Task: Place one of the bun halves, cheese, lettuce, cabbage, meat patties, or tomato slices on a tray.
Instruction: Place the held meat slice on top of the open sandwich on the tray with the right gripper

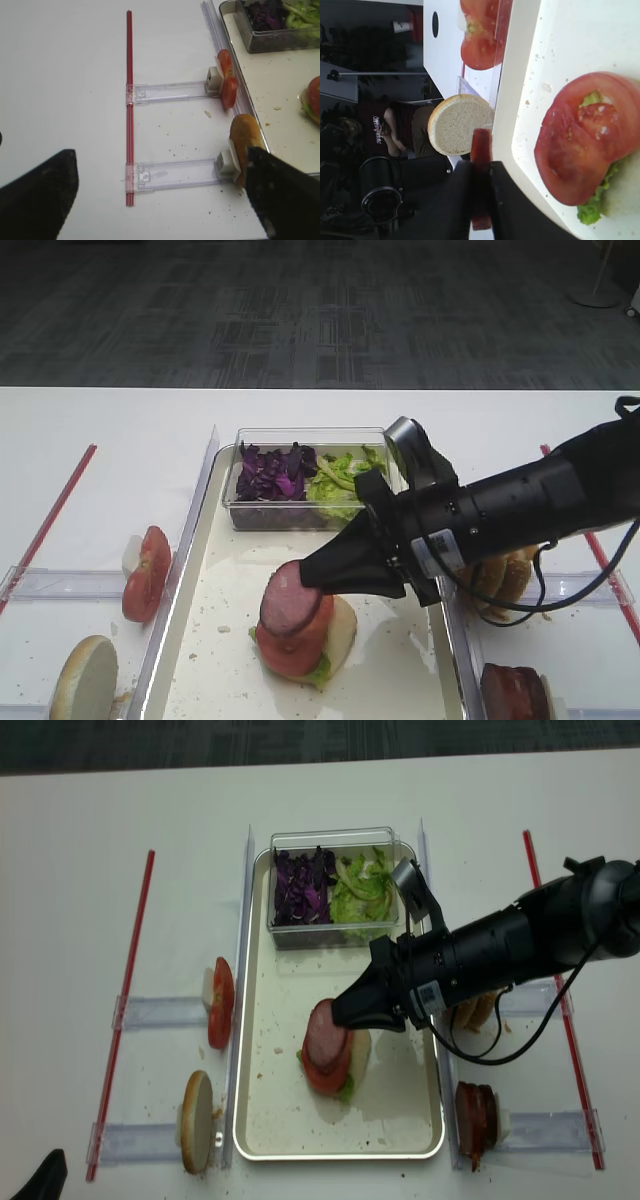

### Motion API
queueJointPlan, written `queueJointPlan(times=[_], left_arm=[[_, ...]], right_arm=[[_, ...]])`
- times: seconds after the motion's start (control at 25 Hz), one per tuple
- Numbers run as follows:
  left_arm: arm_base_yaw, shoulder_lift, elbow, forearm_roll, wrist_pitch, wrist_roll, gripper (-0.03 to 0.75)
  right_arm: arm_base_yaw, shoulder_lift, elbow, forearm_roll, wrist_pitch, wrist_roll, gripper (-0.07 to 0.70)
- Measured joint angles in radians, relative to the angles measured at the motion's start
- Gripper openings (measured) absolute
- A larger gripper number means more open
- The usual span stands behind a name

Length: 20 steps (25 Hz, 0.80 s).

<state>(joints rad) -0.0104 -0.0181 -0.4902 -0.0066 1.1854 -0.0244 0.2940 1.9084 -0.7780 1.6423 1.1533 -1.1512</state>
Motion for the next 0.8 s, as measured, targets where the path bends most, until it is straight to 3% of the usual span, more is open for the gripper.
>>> queueJointPlan(times=[0.8], left_arm=[[0.0, 0.0, 0.0, 0.0, 0.0, 0.0, 0.618]], right_arm=[[0.0, 0.055, 0.0, 0.038, -0.002, -0.083, 0.122]])
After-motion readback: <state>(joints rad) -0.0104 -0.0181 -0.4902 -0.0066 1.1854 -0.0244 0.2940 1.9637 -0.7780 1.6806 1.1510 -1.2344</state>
